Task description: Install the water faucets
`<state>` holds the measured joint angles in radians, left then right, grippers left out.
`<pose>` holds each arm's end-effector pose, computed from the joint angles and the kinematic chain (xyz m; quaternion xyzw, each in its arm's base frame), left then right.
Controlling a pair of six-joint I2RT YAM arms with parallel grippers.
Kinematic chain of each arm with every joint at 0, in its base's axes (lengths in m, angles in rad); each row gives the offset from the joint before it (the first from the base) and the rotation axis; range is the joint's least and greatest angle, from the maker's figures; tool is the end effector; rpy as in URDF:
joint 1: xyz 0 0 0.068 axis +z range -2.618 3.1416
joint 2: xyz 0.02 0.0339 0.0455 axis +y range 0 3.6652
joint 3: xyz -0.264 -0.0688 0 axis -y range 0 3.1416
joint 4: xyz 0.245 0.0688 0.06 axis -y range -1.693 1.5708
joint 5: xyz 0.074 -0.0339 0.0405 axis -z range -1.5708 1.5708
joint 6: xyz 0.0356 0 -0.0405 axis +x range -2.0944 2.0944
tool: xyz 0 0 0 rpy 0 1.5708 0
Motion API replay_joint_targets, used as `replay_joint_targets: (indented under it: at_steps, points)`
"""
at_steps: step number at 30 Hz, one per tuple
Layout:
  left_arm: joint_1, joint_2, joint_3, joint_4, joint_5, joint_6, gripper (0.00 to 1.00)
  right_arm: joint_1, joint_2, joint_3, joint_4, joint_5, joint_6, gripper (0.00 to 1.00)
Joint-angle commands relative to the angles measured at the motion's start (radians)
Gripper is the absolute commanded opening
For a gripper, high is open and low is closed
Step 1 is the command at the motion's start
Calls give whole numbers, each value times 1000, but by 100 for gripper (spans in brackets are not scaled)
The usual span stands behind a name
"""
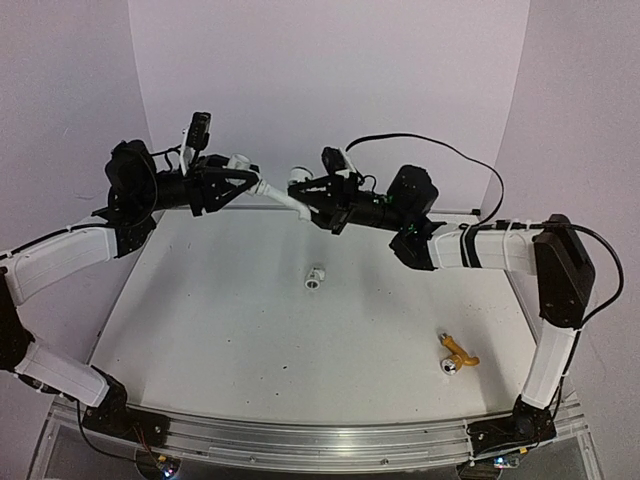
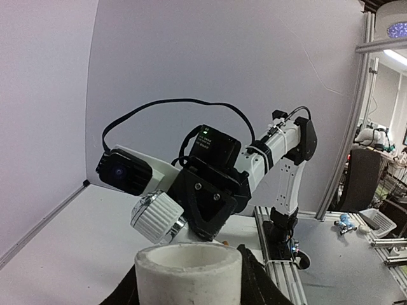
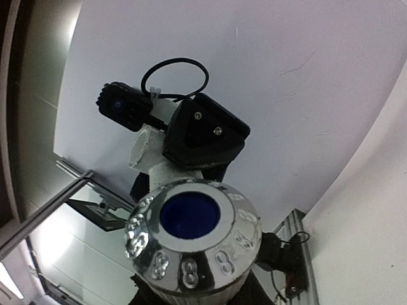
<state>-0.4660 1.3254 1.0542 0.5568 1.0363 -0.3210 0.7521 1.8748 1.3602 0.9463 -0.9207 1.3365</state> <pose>0.2510 -0.1605 0.3877 0.4332 0.4905 -0.5408 0.5285 0.2936 0.3135 0.3370 -0.2191 0.5704 0.7727 0.1720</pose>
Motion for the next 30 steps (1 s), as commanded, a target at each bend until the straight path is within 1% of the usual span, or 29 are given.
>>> replay_joint_targets:
  at_steps: [1, 2, 3, 4, 5, 6, 7, 8, 9, 10, 11, 12, 14, 15, 18, 20, 23, 27, 30]
  points:
    - [-51, -29, 35, 71, 129, 166, 0, -126, -34, -62, 209, 222, 459, 35]
    - [-51, -34, 36, 71, 25, 52, 0, -149, -64, -99, 186, 229, 356, 47]
    - [-50, -37, 32, 72, -35, 3, 0, -156, -86, -122, 180, 229, 297, 52]
    - [-47, -43, 23, 72, -163, -106, 0, -167, -110, -143, 173, 221, 162, 62]
    - [-46, -44, 19, 69, -190, -132, 0, -168, -125, -155, 168, 217, 122, 64]
    - [-27, -41, 12, 58, -307, -317, 0, -168, -173, -181, 110, 190, -159, 77]
    - [-17, -34, 15, 46, -319, -375, 0, -166, -207, -190, 73, 178, -261, 81]
    - [-7, -21, 20, 28, -327, -480, 0, -157, -240, -196, -44, 169, -506, 84]
    - [-1, -10, 31, 7, -324, -528, 0, -143, -280, -194, -170, 193, -650, 86]
    - [1, 9, 40, -17, -317, -611, 0, -113, -318, -188, -303, 248, -937, 92]
    - [1, 25, 49, -32, -308, -677, 0, -72, -355, -177, -414, 327, -1173, 95]
    - [1, 35, 50, -34, -294, -720, 0, -25, -365, -171, -491, 399, -1318, 97]
    - [1, 77, 61, -35, -262, -850, 0, 55, -370, -162, -575, 506, -1723, 98]
    - [1, 94, 74, -36, -242, -890, 0, 79, -366, -167, -575, 534, -1815, 98]
    - [0, 127, 93, -36, -203, -947, 0, 109, -339, -170, -525, 569, -1921, 98]
    - [0, 133, 96, -36, -197, -950, 0, 121, -310, -152, -484, 582, -1931, 98]
    - [-3, 130, 93, -36, -197, -945, 0, 124, -246, -100, -441, 605, -1853, 96]
    - [-8, 136, 102, -35, -186, -938, 0, 124, -171, -32, -436, 644, -1734, 86]
    - [-12, 141, 109, -37, -173, -924, 0, 124, -136, 4, -437, 647, -1646, 75]
